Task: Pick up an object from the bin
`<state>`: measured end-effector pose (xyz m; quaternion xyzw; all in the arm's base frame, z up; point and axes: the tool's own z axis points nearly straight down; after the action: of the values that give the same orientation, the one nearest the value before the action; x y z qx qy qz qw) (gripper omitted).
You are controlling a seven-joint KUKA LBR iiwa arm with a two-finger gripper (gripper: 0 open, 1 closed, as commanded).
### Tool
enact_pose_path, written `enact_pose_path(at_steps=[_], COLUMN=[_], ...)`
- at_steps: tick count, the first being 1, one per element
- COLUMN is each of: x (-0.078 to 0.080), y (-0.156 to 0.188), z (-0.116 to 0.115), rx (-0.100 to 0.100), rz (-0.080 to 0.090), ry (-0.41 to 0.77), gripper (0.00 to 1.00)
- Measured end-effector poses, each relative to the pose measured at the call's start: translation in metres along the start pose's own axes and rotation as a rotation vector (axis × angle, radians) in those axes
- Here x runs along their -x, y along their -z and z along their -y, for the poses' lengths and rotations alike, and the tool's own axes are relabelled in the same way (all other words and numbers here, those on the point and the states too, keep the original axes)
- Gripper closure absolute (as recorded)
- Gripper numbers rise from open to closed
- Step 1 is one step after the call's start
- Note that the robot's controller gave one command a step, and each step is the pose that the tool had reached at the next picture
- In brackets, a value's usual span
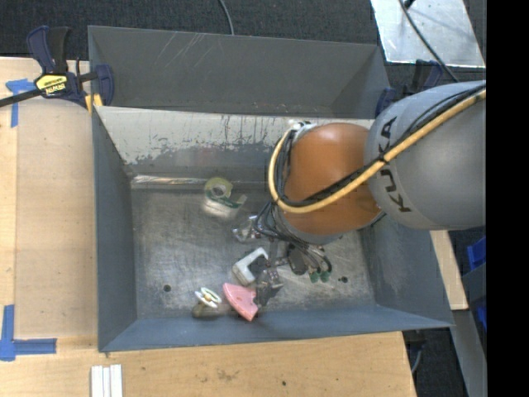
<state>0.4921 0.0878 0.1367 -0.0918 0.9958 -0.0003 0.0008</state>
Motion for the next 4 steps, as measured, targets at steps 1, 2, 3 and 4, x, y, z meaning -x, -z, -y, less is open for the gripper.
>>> enact_pose_path(at_steps=[1, 2, 3, 4], x=[-0.001, -0.001, -0.007, 0.004], y=[-0.049, -0.049, -0.013, 0.016], z=[0.04, 0.04, 0.039, 0.04], rx=[0.001, 0.001, 0.001, 0.0], rz=[0.0, 0.0, -0.003, 0.0], ry=[0.078, 0.077, 0.091, 0.066], gripper=[1.0, 1.0, 1.0, 1.0])
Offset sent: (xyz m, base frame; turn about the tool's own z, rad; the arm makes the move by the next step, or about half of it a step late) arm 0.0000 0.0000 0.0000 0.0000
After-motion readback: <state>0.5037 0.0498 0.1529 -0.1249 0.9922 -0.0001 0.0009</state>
